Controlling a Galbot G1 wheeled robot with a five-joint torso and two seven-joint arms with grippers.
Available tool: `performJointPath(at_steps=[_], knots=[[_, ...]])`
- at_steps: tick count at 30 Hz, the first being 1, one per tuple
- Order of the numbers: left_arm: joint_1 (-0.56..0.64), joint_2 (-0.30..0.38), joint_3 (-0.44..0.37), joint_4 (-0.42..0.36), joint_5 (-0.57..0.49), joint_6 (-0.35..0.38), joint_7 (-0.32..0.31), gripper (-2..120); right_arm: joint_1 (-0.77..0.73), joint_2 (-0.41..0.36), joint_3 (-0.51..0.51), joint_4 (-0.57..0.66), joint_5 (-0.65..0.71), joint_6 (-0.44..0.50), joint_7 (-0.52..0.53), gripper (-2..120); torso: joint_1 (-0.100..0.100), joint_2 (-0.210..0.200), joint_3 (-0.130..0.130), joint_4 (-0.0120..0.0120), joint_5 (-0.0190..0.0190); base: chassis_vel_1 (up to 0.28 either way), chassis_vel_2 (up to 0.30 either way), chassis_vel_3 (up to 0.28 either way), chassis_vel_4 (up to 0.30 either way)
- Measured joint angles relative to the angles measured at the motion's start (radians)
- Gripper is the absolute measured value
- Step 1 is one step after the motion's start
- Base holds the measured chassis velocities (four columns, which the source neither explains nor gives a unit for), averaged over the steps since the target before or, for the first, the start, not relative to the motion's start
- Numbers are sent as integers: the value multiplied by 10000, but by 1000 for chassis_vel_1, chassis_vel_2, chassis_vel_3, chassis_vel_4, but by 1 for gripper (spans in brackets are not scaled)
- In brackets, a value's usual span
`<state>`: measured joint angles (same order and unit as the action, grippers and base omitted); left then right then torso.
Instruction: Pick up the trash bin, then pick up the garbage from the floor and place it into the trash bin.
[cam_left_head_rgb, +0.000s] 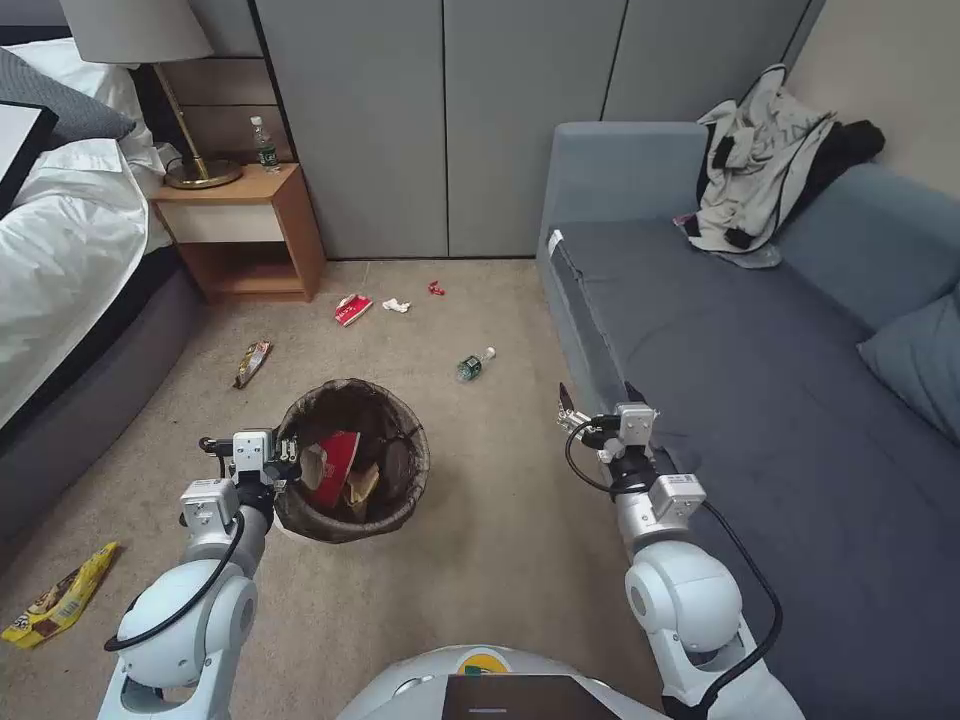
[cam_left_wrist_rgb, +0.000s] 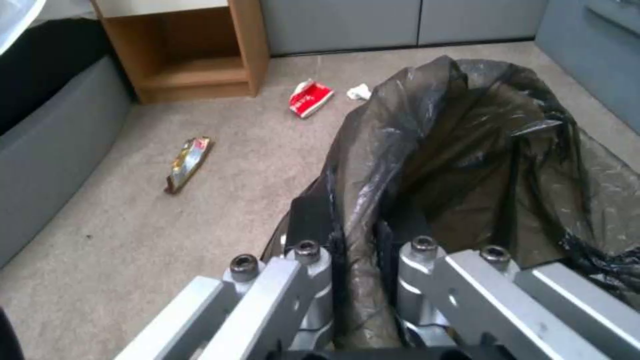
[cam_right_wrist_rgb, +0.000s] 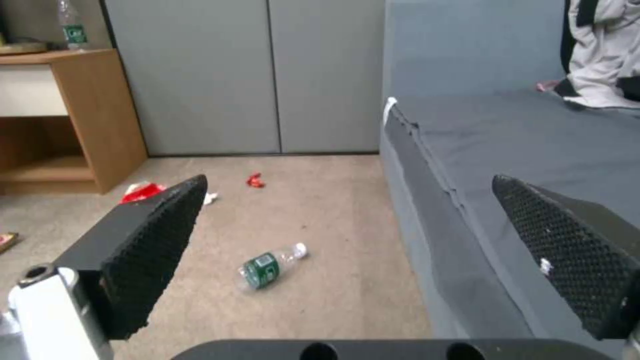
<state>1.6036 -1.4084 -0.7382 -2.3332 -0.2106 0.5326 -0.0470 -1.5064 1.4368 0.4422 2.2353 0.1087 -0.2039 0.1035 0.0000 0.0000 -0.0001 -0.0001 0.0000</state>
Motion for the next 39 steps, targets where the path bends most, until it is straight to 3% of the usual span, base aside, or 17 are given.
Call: performJointPath(at_steps=[39], knots=[[-11,47,-29,-34,-44,-3,20,7,-79,13,-168,-31,-97,64,150,100,1,-1,1,0,-1,-180,185,187,-191]])
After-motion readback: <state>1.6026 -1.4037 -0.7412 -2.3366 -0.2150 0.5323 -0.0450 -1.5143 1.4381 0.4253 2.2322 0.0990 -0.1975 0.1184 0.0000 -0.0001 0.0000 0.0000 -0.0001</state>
